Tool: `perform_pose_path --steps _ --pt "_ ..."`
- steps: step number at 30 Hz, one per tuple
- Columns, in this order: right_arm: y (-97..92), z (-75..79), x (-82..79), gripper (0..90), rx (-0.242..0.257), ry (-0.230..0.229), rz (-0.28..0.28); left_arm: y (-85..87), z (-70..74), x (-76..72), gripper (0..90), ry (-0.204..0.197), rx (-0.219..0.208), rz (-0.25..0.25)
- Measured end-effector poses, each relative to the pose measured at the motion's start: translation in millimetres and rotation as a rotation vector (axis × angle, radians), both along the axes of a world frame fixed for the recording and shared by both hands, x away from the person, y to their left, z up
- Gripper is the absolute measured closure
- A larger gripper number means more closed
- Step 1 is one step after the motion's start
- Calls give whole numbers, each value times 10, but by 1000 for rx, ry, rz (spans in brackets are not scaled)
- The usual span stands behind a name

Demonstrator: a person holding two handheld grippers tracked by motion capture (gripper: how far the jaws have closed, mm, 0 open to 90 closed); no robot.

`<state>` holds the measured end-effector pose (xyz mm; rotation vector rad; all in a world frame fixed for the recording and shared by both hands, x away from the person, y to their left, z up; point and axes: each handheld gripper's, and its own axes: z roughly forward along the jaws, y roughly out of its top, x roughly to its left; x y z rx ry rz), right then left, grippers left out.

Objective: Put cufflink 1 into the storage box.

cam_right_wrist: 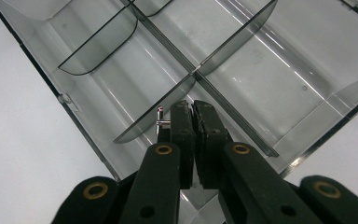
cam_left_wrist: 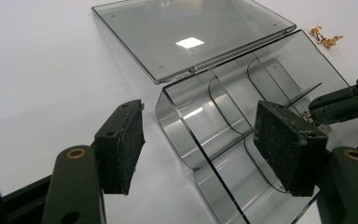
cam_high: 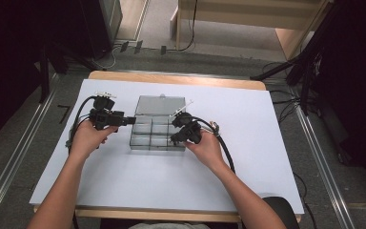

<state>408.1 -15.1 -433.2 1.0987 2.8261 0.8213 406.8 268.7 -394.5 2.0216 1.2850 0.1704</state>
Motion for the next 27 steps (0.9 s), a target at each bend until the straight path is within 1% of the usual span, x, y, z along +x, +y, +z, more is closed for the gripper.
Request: perform_pose_path --steps 5,8,12,14,20,22,23,24,27 --pt "-7 -1 2 882 4 4 -2 -3 -5 2 342 2 0 -2" --pt "-6 0 0 852 6 3 0 -2 -7 3 342 4 1 -3" --pt "-7 3 -2 845 1 -1 4 0 -4 1 342 4 1 -1" --pt "-13 14 -5 842 6 -1 1 0 -2 0 342 3 -1 -2" --pt "-53 88 -25 795 27 -8 3 -7 -5 1 341 4 5 -6" --pt "-78 116 -24 741 45 -10 0 -5 -4 0 342 4 4 -7" --pt "-98 134 -21 685 61 -7 -5 -5 -3 0 341 4 5 -6" --pt "-109 145 -19 671 72 -5 -10 -5 -2 -1 342 4 5 -6" --pt "-135 173 -13 658 74 -13 -13 -7 -2 0 341 3 3 -6"
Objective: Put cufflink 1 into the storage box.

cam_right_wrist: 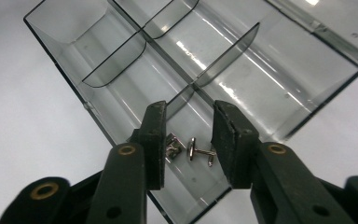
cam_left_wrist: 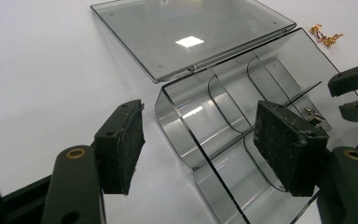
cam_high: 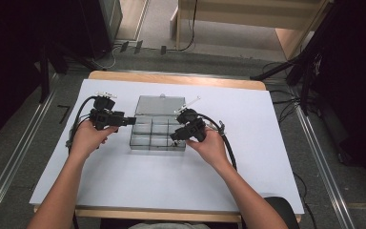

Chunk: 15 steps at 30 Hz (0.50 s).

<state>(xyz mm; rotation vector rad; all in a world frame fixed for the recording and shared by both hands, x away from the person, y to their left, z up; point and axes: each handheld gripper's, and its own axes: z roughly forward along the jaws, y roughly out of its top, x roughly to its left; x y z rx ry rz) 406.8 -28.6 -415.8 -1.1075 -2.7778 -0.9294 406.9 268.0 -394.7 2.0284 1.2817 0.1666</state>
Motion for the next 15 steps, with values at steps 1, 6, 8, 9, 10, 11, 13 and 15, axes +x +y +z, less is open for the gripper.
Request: perform_pose_path --steps 1,6,8,9,10,11,13,15 --pt "-10 11 5 650 2 0 2 0 0 0 341 0 1 -1" --pt "-81 88 24 618 30 -7 -14 4 -3 3 341 2 2 -1" --pt "-135 118 41 596 42 -12 -28 5 -3 3 341 3 3 -1" --pt "-153 124 47 589 48 -12 -34 3 -3 1 341 1 3 0" --pt "-170 132 54 581 51 -10 -40 2 0 -1 341 1 2 -1" --pt "-170 132 54 581 51 -10 -40 2 0 -1 341 1 2 -1" --pt "-219 151 75 561 61 -19 -51 2 3 1 341 -1 0 2" --pt "-229 157 80 560 63 -19 -54 3 2 2 341 -1 -1 2"
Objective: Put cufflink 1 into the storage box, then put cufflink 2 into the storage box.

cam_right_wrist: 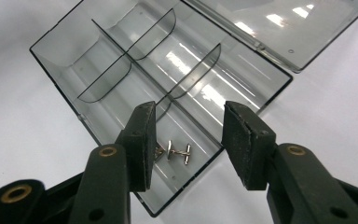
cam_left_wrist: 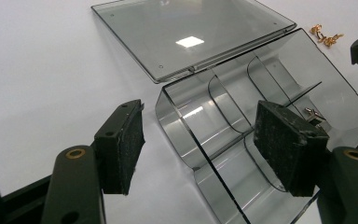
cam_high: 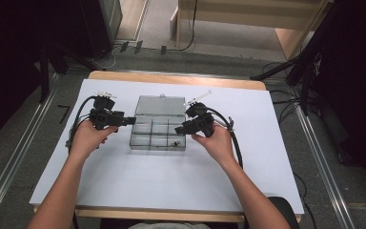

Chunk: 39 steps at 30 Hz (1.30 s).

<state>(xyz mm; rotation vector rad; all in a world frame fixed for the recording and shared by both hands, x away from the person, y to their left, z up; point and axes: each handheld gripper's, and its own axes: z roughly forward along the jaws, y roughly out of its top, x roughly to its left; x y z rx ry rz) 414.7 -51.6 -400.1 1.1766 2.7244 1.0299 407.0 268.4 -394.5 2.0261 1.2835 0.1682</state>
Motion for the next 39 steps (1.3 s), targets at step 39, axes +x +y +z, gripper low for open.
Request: perform_pose_path --steps 39 --pt "-546 55 281 590 10 -27 -170 -16 -20 3 340 5 16 -10"
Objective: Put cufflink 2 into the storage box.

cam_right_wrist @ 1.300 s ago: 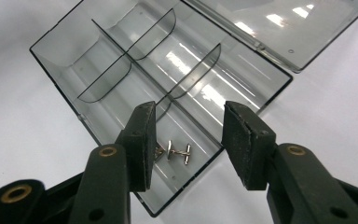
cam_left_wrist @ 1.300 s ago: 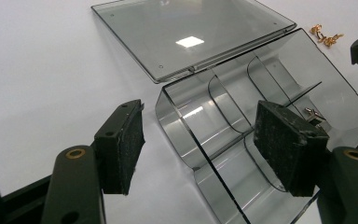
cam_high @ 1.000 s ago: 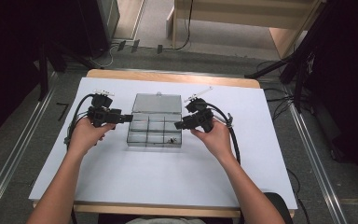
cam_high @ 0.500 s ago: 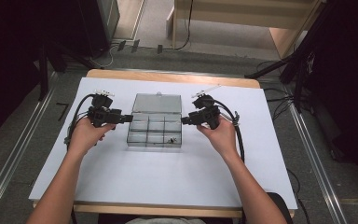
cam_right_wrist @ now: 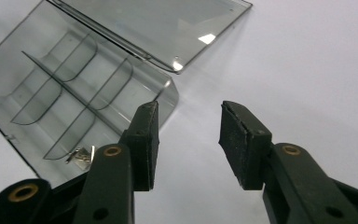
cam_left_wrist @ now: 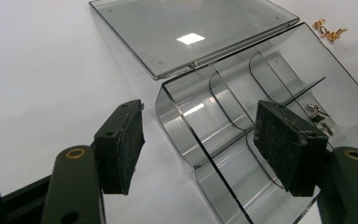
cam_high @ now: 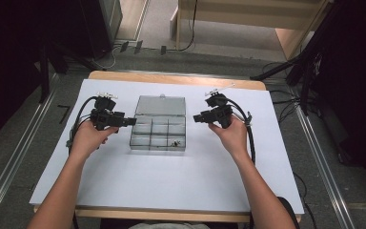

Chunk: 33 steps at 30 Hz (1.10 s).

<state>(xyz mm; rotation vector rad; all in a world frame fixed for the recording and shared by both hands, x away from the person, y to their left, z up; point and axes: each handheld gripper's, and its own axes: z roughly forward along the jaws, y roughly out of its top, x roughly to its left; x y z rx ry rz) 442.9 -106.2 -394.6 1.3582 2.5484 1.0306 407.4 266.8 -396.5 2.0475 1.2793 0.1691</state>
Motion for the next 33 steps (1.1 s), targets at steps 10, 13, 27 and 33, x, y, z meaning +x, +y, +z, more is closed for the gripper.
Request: perform_pose_path --steps 10,13,27,33 --pt "-114 -124 108 625 -27 18 -48 -7 -7 2 340 1 1 -1" --pt "-147 -168 154 637 -43 24 -65 -9 -11 5 340 4 1 -2" --pt "-222 -391 302 679 -109 60 -120 -8 -19 9 340 6 4 -3" --pt "-245 -490 354 703 -130 89 -146 -7 -29 12 340 10 2 -1"
